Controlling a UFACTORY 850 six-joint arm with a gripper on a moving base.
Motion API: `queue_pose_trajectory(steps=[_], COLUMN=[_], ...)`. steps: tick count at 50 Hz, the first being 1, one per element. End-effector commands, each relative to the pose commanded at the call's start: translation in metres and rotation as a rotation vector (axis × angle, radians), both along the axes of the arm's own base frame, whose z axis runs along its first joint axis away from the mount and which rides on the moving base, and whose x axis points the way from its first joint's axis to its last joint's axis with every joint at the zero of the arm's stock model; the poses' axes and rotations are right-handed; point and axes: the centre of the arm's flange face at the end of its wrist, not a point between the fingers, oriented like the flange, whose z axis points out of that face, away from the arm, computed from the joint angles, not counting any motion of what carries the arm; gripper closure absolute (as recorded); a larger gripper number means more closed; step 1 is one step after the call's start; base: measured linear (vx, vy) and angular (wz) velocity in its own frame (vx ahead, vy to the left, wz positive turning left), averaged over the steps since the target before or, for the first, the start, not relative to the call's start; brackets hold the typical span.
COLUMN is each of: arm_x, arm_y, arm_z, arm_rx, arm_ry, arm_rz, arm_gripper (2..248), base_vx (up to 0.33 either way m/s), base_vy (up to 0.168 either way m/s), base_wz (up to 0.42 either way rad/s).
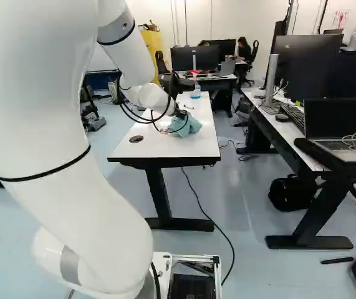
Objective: Clean the table with the green towel
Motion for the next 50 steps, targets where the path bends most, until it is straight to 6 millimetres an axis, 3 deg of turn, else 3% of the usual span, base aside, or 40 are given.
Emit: queue_pose_trajectory(steps=[18, 50], arm_x=[0.029, 0.075], arm_y=[0.014, 0.032], arm_z=[0.020, 0.017], arm_rx=[0.004, 0.004], arm_ry=[-0.047, -0.060], arm_rz=[0.022, 0.059], arm_gripper=[226, 226], base_vx=[0.000, 0.000], base_vy=[0.000, 0.000], base_wz=[0.000, 0.000])
